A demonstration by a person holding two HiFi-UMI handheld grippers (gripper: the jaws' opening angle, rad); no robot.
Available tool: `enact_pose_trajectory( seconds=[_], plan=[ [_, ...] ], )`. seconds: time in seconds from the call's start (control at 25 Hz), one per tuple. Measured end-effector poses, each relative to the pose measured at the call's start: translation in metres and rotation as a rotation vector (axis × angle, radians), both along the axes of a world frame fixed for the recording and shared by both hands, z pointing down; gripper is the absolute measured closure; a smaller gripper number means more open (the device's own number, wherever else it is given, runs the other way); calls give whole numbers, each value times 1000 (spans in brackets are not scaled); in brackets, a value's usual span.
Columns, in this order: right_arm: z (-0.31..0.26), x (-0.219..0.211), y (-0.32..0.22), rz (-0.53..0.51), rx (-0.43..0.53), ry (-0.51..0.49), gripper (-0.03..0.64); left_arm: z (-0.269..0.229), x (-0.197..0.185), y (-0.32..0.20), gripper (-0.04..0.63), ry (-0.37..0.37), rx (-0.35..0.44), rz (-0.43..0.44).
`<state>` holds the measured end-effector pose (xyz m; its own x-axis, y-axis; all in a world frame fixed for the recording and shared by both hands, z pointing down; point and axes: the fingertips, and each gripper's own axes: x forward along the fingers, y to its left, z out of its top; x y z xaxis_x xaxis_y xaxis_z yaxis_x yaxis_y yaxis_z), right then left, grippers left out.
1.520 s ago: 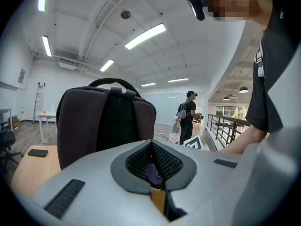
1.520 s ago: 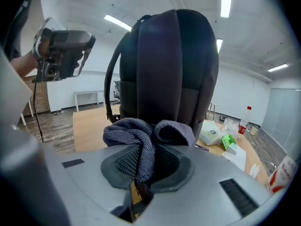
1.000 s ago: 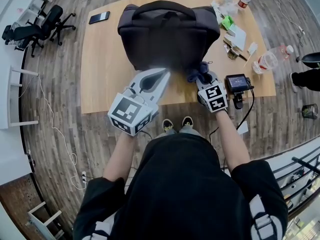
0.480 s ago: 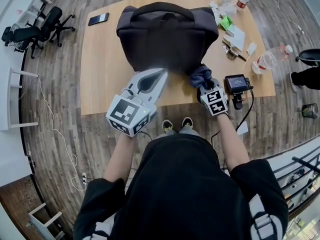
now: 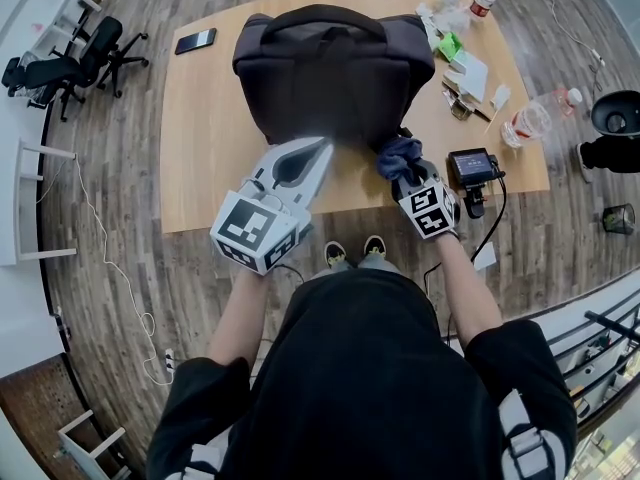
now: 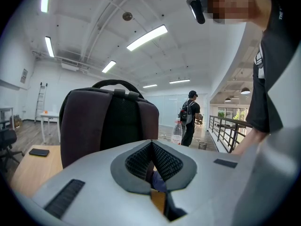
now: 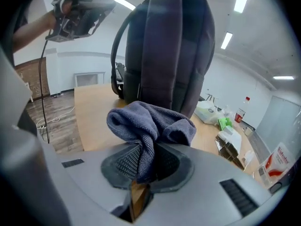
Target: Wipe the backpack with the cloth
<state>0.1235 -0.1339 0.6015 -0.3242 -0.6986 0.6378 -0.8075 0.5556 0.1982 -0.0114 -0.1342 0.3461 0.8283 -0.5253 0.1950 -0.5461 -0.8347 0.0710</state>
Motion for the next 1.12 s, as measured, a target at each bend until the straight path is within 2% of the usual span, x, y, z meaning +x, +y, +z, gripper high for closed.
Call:
enact_pose_trajectory(
  seconds=[0.32, 0.64, 0.84, 1.12],
  plan=[
    [-113, -36, -33, 38, 255, -97, 566, -6, -5, 0, 578, 14, 12, -12],
    [-199, -50, -32, 50, 412, -215, 566, -6, -13, -3, 578, 25, 18, -35],
    [-274, -61, -34, 31, 517, -359, 566, -4, -16, -3, 578, 29, 14, -45],
    [-346, -58, -47, 57, 615, -386, 566, -7, -20, -2, 580, 35, 20, -50]
  ],
)
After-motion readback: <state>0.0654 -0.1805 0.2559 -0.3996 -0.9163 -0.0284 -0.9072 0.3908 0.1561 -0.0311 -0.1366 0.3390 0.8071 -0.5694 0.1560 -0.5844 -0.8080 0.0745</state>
